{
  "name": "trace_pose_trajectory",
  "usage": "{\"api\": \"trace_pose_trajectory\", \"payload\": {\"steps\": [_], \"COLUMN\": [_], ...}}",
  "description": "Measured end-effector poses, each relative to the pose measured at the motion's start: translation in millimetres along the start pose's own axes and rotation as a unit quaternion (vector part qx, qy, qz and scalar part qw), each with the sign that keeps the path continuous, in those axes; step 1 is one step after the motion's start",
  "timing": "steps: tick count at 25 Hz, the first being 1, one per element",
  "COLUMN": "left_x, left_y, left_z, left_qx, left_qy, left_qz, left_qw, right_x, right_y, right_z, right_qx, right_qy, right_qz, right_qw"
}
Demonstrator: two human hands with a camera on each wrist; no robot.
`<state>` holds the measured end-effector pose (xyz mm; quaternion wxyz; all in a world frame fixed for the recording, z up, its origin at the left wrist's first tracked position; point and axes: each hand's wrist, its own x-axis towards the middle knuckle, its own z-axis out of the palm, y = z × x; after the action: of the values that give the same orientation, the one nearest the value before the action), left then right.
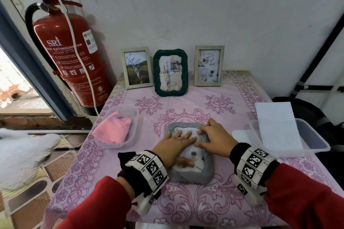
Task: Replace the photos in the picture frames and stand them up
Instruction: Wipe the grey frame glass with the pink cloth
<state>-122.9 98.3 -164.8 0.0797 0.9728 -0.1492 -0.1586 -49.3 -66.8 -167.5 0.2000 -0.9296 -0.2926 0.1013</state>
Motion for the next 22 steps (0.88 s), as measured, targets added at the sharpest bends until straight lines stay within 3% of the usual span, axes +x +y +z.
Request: {"api": "trace_pose_trajectory", "payload": {"steps": [3,8,13,18,22], "left_x": [-7.3,-15.4,-7.9,-5.0,-4.8], "left_y": [-1.7,-7.5,-6.6,-2.6,-0.1], "left_z": [2.4,12.5,9.0,11.0,14.6], "left_qx": [-0.032,-0.012,-0.007,0.083,0.112], "left_qy": [0.095,0.034,0.022,0.105,0.083], "left_qz": [-0.027,-0.028,-0.002,0.020,-0.011], "left_qw": [0.995,0.999,1.000,0.991,0.990], "right_x": [4.6,9.3,5.8,3.6,2.1], "right_y": [-0.8,0.1,3.9,6.5,6.7], "right_z": [-5.1,-10.3,-8.7,-9.0,-7.3], "right_qx": [0.037,0.070,0.072,0.086,0.074], "right_qy": [-0.007,-0.006,0.000,0.009,0.000], "right_qz": [0.020,0.033,0.025,0.021,0.019], "right_qw": [0.999,0.997,0.997,0.996,0.997]}}
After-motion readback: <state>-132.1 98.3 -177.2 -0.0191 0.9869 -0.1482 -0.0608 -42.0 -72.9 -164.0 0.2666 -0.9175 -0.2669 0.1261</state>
